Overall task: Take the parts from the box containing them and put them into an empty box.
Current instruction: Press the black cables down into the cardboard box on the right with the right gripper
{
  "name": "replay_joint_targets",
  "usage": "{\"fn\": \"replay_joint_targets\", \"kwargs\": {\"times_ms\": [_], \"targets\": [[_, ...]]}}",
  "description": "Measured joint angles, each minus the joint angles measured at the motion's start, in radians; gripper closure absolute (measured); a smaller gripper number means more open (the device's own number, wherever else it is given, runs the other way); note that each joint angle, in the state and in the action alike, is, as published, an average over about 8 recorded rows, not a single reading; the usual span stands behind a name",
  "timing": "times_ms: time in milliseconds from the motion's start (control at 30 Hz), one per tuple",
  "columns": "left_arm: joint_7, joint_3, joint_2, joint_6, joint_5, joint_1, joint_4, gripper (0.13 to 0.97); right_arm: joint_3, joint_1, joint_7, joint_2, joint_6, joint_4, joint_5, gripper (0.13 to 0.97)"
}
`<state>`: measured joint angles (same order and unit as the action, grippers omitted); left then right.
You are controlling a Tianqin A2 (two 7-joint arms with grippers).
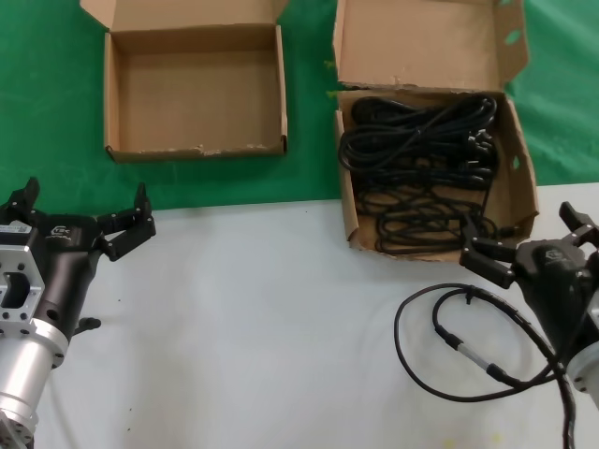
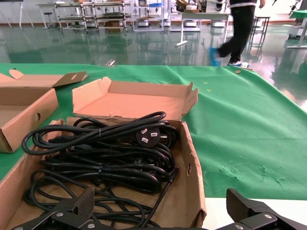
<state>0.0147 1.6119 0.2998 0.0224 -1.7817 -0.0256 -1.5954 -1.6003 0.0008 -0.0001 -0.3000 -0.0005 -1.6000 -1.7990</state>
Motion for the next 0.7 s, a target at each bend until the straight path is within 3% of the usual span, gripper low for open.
{"fn": "replay_joint_targets", "kwargs": {"times_ms": [533, 700], "targets": [[0.000, 0.000, 0.000, 0.000, 0.000, 0.000, 0.000, 0.196, 0.000, 0.000, 0.000, -0.001, 0.000, 0.000, 0.000, 0.129], [0.000, 0.000, 0.000, 0.000, 0.000, 0.000, 0.000, 0.274, -0.010, -0.003, 0.001, -0.016, 0.009, -0.011, -0.005, 0.129]]}}
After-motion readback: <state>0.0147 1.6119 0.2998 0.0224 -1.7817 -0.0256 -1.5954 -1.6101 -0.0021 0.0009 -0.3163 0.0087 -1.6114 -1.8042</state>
